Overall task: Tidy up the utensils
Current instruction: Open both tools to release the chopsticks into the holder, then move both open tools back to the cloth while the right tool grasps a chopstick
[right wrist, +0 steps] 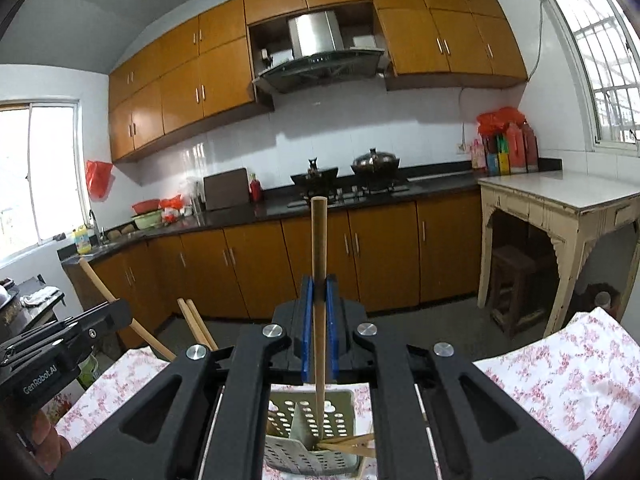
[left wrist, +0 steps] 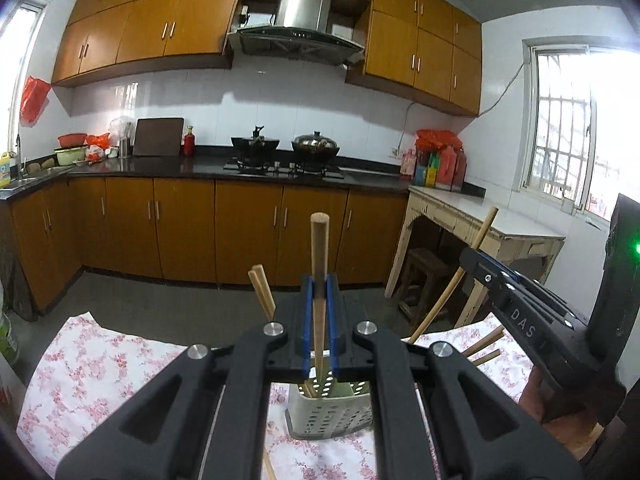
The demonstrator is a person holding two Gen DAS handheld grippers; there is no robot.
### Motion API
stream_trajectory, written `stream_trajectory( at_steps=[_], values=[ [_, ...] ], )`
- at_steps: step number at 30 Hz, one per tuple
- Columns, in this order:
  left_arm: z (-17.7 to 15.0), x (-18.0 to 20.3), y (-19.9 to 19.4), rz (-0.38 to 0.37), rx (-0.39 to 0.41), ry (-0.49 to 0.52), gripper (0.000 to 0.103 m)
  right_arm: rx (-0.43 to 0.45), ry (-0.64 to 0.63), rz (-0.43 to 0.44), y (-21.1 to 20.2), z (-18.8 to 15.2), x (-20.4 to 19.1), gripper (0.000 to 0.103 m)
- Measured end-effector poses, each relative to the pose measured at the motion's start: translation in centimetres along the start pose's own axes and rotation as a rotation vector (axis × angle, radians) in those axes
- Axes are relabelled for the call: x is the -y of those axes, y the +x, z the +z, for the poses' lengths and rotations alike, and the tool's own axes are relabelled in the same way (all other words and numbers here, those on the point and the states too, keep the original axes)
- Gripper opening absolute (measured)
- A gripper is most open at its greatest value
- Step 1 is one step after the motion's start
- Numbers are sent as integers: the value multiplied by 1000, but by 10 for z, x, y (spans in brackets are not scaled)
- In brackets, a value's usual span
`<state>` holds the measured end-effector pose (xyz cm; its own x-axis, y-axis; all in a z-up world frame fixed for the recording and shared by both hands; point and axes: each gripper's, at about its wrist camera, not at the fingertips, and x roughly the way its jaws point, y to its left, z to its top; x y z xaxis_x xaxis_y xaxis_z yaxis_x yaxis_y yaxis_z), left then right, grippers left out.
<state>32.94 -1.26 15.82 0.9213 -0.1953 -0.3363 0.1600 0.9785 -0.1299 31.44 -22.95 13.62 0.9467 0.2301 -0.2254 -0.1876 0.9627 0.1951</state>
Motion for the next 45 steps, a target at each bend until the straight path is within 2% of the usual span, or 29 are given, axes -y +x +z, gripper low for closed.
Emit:
stream_trajectory(
  at_steps=[4,5,6,7,8,9,10,19,25,29,34,37,40,45],
  values=[
    [-8,-4,12,2,-36,4,8,-70,8,3,10,-5,1,8],
    [-10,-4,12,-2,-44,5,8,-83,13,4,10,-6,2,11],
    [-12,-6,10,-3,-43,7,11,-89,13,-2,9,-7,3,15],
    [-12,-6,9,-3,-42,11,14,-83,12,-11,6,-7,3,27],
    [-13,-7,7,0,-39,14,25,-73,12,-18,3,-7,3,37],
    [-12,-8,4,9,-32,15,35,-63,12,-26,-1,-6,4,38],
    [-12,-9,2,15,-27,14,38,-57,13,-29,-6,-4,5,38],
    [-15,-24,-34,63,-4,-15,51,-11,8,-49,-41,5,11,38],
    [-38,-43,-67,102,-18,-32,64,-33,0,-86,-77,-19,29,39],
    [-71,-59,-76,131,-70,-41,69,-121,14,-141,-88,-60,52,39],
    [-127,-82,-66,193,-189,-51,73,-320,63,-172,-66,-127,69,39],
    [-154,-95,-53,204,-269,-95,77,-411,67,-145,-51,-158,58,39],
    [-172,-105,-42,213,-329,-130,82,-524,59,-78,-24,-184,36,39],
    [-190,-107,-34,257,-396,-139,94,-620,25,-30,2,-213,4,39]
  ],
)
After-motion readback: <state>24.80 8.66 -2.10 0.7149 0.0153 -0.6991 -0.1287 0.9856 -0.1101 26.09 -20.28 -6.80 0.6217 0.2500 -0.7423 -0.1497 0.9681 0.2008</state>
